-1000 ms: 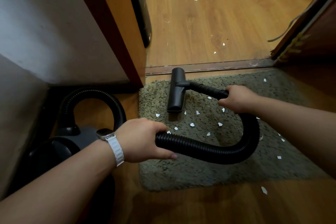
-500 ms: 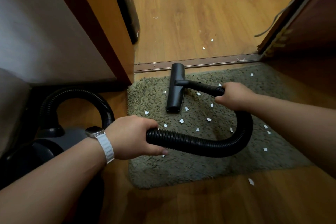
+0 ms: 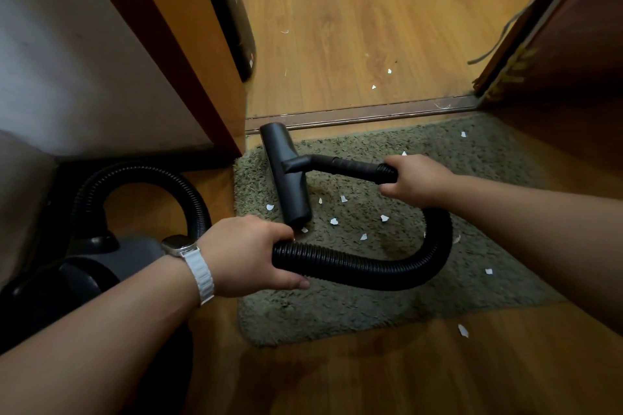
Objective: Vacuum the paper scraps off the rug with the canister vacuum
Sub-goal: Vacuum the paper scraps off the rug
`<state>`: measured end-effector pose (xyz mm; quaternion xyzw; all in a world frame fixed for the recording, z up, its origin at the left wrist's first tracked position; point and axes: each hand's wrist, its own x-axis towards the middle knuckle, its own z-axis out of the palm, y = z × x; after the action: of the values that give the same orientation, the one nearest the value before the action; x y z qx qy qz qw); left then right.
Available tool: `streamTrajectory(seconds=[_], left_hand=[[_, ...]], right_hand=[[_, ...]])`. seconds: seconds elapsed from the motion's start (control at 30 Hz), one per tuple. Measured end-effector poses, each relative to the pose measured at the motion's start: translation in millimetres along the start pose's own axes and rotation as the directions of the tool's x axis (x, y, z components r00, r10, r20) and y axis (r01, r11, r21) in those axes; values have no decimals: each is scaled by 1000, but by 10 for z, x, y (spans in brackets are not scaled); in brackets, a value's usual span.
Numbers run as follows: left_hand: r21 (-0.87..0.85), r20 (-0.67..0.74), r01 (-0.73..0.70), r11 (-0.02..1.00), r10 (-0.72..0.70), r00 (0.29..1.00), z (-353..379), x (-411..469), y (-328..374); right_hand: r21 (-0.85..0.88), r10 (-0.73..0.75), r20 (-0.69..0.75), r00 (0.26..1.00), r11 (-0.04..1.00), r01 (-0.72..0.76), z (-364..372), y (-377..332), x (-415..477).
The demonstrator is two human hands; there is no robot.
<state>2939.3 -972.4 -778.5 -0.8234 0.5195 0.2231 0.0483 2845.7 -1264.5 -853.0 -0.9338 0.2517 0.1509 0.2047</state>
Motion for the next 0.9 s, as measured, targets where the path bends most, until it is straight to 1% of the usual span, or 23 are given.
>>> streamTrajectory(seconds=[0.17,0.27,0.33,0.4,0.47,0.53,0.67,0.9], left_hand=[[24,-52,5,1000,-3,999,57,-26,31],[1,-108,-39,999,39,993,143,1,67],[2,-83,-55,998,55,995,156,18,82],[-21,-10,-48,999,48,999,166,2,24],[-69,64,-10,998,14,998,174,-43,-92],[-87,97,23,996,-15,995,192,-101,-228],[-72,31,78,994,-75,997,239,-204,-330],[-36,-14,176,984,-177,984,149,-217,-113]], right_hand=[[33,42,-14,999,999,-41,40,156,-52],[38,22,6,1000,999,-22,-31,266,-63],[19,-7,33,999,1000,7,-135,359,-66],[-7,-49,50,998,999,49,-243,442,-44],[-43,-84,51,995,995,86,-310,512,-24],[-74,-114,59,992,990,118,-337,570,-13],[-63,-103,71,992,992,107,-264,632,32],[-46,-83,72,994,995,87,86,442,106]])
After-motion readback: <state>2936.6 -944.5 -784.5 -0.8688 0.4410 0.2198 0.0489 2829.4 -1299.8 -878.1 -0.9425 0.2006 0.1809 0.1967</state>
